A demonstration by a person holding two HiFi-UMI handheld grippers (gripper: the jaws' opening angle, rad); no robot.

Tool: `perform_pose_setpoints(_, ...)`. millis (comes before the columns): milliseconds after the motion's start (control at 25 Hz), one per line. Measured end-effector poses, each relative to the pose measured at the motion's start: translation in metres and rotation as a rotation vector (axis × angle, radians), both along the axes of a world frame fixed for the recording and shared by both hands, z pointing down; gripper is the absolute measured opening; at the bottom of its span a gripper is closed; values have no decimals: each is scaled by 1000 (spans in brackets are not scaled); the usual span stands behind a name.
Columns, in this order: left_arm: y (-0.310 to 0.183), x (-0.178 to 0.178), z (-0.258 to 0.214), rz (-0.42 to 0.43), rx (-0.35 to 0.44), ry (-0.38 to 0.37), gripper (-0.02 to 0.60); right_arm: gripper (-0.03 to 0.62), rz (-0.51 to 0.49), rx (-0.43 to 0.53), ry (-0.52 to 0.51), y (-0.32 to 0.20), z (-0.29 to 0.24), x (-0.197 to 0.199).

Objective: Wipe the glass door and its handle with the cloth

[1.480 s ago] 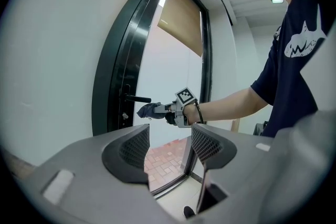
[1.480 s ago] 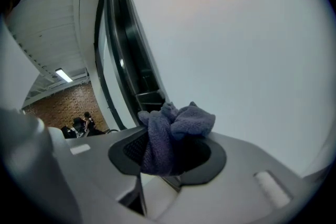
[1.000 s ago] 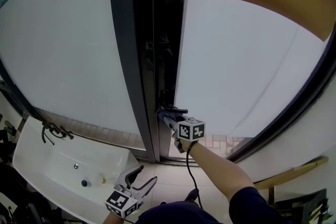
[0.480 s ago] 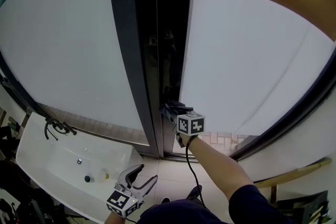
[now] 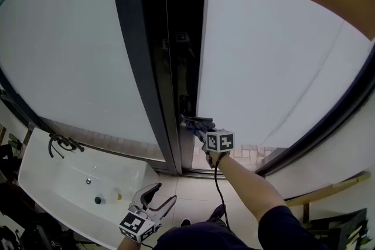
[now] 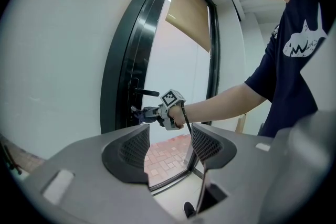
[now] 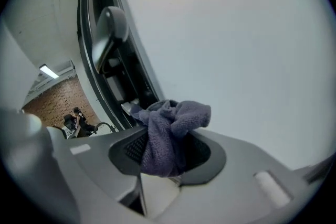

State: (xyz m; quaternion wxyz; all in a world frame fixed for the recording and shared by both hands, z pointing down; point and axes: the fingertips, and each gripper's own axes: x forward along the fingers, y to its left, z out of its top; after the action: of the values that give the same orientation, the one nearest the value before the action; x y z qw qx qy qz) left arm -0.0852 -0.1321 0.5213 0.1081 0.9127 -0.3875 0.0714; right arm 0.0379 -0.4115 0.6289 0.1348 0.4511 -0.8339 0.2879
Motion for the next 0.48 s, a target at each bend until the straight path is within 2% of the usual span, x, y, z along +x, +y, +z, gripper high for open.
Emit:
perform_pose_setpoints(80, 0, 1, -1, 1, -1, 2, 247, 147, 15, -16, 3, 7, 11, 12)
perform_pose_setpoints(200, 1, -1, 1, -1, -6, -3, 247, 147, 27, -6, -109, 19, 4, 15)
perform_pose_setpoints(320, -4, 0, 0, -5, -16, -11, 247, 147, -4, 75, -213, 19, -33, -4)
perform_pose_setpoints(480, -7, 11, -4, 9, -25, -17, 247, 147, -70, 139, -261, 11, -69, -43)
